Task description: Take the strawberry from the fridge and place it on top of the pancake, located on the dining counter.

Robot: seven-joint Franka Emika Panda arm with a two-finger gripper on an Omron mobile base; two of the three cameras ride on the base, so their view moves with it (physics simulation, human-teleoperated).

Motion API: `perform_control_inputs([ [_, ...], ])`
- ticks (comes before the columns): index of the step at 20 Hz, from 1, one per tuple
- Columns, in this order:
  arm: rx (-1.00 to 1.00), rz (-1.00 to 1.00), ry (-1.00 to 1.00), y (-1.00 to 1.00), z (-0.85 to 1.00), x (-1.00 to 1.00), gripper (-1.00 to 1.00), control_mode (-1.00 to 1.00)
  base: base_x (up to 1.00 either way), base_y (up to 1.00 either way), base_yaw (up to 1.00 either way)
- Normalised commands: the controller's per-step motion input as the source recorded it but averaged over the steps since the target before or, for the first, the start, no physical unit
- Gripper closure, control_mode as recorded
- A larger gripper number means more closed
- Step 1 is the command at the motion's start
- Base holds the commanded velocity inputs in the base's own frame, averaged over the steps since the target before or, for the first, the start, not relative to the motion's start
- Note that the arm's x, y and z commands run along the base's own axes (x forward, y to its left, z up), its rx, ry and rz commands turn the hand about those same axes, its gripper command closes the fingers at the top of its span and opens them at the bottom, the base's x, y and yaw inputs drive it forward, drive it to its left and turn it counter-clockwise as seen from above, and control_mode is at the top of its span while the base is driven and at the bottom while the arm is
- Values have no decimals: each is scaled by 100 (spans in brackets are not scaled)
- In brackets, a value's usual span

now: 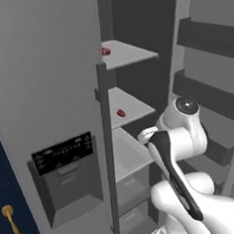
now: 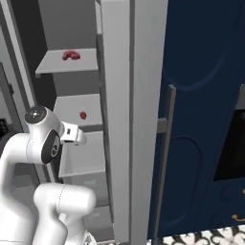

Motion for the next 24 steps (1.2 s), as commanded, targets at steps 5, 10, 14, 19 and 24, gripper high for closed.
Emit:
perform_control_inputs([
  [5, 0, 0, 0, 0, 0, 0, -100, 100, 67, -14, 2],
  [10, 0, 0, 0, 0, 0, 0, -100, 100, 53, -28, 13],
  [14, 0, 0, 0, 0, 0, 0, -100, 100, 63, -30, 19],
  [19, 0, 0, 0, 0, 0, 0, -100, 100, 41, -14, 14],
  [24, 9, 2, 1, -14, -1, 97, -100, -100, 0, 0, 0],
])
